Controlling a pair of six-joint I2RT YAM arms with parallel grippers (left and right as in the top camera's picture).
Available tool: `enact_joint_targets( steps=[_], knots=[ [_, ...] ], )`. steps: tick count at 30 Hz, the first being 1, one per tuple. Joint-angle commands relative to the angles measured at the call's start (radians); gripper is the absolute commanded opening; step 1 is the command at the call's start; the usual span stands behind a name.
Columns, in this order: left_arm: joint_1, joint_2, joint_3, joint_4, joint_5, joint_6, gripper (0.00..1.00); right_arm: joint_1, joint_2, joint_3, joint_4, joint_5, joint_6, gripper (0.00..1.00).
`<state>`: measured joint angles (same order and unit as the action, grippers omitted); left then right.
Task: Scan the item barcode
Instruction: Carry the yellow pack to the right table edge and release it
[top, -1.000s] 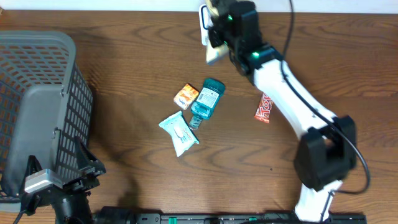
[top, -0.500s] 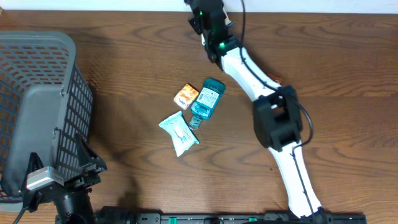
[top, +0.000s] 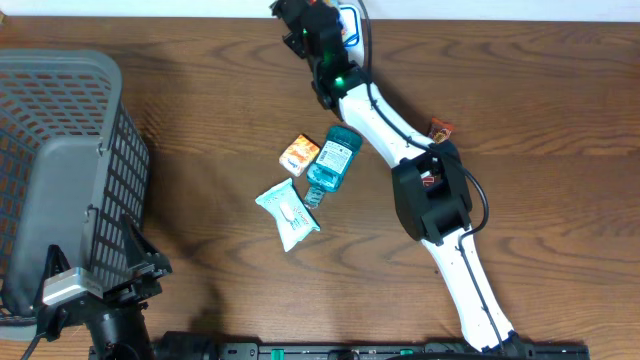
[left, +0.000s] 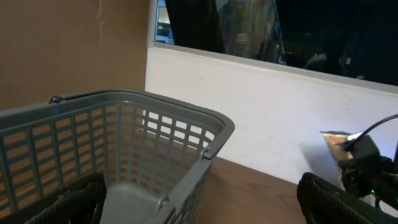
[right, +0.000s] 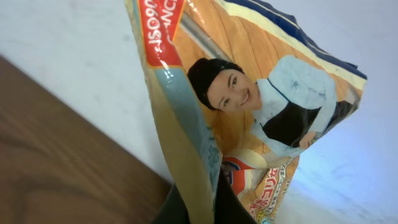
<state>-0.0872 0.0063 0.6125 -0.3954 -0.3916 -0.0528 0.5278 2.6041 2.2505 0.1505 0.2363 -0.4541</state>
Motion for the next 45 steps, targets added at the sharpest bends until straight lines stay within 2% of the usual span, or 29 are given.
enact_joint_targets(
  steps=[1, 4, 9, 14, 17, 21, 25, 29, 32, 34, 37, 45],
  knots=[
    [-0.004, -0.004, -0.006, 0.004, -0.002, -0.005, 0.98, 0.002, -0.001, 0.034, -0.048, 0.007, -0.011, 0.01],
    [-0.004, -0.004, -0.006, 0.004, -0.002, -0.005, 0.98, -0.002, -0.002, 0.035, -0.075, 0.124, -0.011, 0.01],
    [-0.004, -0.004, -0.006, 0.004, -0.002, -0.005, 0.98, -0.003, -0.037, 0.039, -0.101, 0.437, -0.012, 0.01],
    [-0.004, -0.004, -0.006, 0.029, -0.002, -0.012, 0.98, -0.034, -0.112, 0.039, -0.275, 0.682, -0.015, 0.01],
    [-0.004, -0.004, -0.006, 0.051, -0.001, -0.127, 0.98, -0.085, -0.148, 0.039, -0.458, 0.731, 0.021, 0.01],
    [-0.004, -0.004, -0.006, 0.057, 0.080, -0.314, 0.98, -0.196, -0.175, 0.039, -0.752, 0.805, 0.190, 0.01],
    [-0.004, -0.004, -0.031, 0.061, 0.176, -0.331, 0.98, -0.360, -0.178, 0.039, -1.071, 0.777, 0.408, 0.01],
    [-0.004, -0.003, -0.077, 0.063, 0.177, -0.331, 0.98, -0.525, -0.178, 0.039, -1.258, 0.564, 0.465, 0.01],
    [-0.004, -0.003, -0.122, 0.068, 0.197, -0.331, 0.98, -0.631, -0.178, 0.038, -1.333, 0.450, 0.511, 0.01],
    [-0.008, -0.003, -0.153, 0.087, 0.248, -0.330, 0.98, -0.704, -0.178, 0.038, -1.367, 0.401, 0.567, 0.01],
    [-0.015, -0.003, -0.203, 0.121, 0.330, -0.326, 0.98, -0.794, -0.178, 0.038, -1.399, 0.317, 0.578, 0.01],
    [-0.015, -0.002, -0.313, 0.121, 0.328, -0.323, 0.98, -0.948, -0.178, 0.038, -1.451, 0.220, 0.581, 0.02]
  ],
)
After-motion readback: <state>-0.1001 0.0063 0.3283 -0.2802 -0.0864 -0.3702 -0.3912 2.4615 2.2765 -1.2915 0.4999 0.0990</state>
